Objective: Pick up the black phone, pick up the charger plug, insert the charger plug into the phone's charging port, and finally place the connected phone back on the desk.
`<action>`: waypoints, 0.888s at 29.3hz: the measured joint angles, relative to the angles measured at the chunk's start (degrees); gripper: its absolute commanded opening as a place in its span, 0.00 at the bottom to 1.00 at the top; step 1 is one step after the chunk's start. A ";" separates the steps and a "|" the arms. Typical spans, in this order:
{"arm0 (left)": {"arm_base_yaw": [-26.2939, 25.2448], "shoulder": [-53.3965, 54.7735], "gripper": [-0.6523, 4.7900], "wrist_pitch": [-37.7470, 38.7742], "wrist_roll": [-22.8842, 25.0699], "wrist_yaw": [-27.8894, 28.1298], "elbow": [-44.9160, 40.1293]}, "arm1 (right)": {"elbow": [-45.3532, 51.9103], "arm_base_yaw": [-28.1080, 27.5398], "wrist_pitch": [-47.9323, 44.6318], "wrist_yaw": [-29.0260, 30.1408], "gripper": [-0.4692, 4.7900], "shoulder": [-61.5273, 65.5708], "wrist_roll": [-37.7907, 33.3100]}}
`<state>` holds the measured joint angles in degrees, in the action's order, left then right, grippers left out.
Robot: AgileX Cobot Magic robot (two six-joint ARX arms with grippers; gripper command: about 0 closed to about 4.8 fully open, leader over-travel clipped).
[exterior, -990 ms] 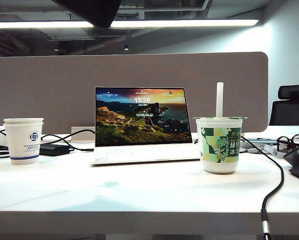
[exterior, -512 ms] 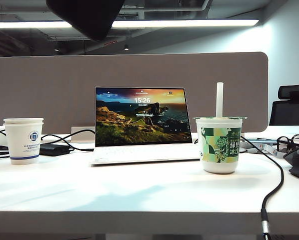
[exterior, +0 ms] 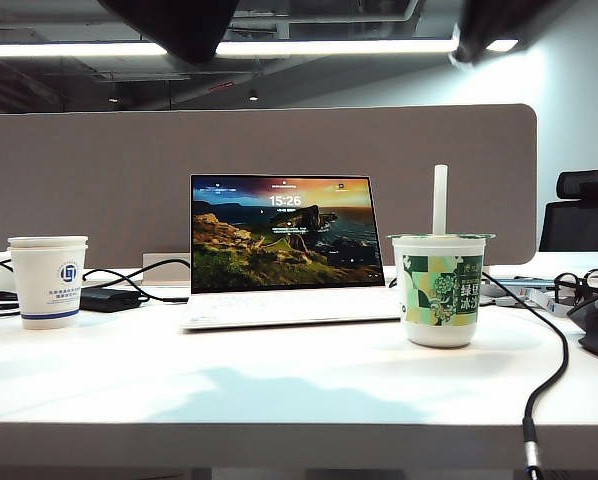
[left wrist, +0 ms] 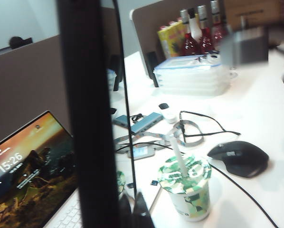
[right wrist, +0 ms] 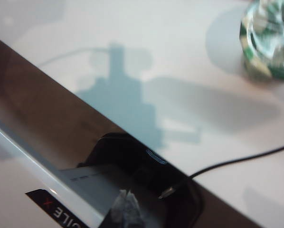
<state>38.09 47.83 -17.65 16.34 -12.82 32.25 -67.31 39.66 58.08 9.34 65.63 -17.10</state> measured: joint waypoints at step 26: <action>0.00 -0.31 0.11 -0.11 -0.35 1.73 0.02 | 20.79 -1.62 -7.30 5.44 0.43 0.24 -27.93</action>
<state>38.09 47.53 -17.76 15.99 -11.09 32.27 -46.52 38.04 50.78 14.79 65.87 -45.04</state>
